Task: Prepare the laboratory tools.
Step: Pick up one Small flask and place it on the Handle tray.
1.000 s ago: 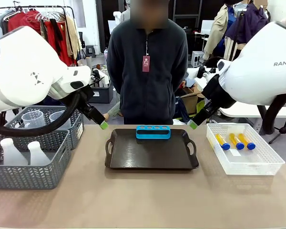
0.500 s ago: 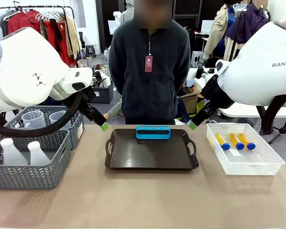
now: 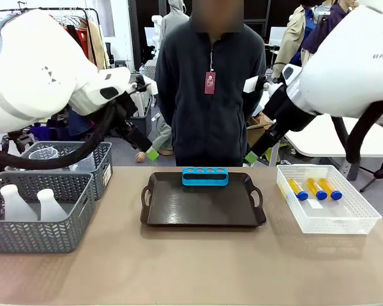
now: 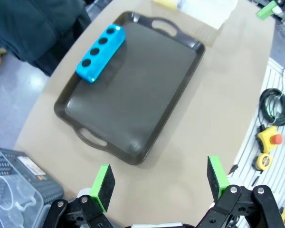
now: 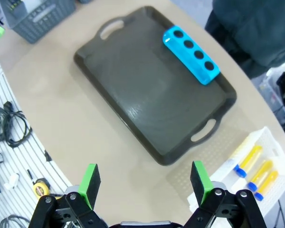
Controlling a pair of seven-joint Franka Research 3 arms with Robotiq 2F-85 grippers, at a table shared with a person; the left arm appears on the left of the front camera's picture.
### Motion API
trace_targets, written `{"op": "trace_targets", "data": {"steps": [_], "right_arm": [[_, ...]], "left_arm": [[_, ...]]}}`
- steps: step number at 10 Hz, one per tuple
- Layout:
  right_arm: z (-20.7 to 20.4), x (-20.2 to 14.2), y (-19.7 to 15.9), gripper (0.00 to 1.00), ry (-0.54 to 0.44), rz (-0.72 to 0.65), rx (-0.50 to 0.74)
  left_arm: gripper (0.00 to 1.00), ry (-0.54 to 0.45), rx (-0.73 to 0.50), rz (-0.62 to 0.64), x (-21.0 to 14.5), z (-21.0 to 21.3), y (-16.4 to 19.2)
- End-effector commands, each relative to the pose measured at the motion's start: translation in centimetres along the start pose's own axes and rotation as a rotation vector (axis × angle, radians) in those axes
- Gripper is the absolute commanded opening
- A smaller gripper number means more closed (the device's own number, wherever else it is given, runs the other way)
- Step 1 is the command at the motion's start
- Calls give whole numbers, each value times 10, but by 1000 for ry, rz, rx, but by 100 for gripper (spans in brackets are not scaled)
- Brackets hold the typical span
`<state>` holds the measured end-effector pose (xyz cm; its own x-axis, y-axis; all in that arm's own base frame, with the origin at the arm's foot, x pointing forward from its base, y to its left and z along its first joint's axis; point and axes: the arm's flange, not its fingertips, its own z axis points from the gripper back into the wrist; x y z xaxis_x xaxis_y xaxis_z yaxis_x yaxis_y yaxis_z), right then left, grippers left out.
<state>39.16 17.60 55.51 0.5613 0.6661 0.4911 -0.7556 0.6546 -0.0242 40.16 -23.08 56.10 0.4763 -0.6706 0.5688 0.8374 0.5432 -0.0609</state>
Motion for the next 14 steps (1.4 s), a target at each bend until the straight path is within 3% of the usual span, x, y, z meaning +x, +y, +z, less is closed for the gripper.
{"op": "trace_targets", "data": {"steps": [1, 7, 14], "right_arm": [[17, 9, -7, 100, -21, 32, 54], [57, 27, -33, 100, -60, 55, 91], [89, 29, -67, 100, -233, 99, 41]], "left_arm": [[100, -36, -40, -58, 6, 16, -1], [100, -109, -76, -152, 31, 46, 8], [100, -151, -95, -172, 49, 65, 19]]}}
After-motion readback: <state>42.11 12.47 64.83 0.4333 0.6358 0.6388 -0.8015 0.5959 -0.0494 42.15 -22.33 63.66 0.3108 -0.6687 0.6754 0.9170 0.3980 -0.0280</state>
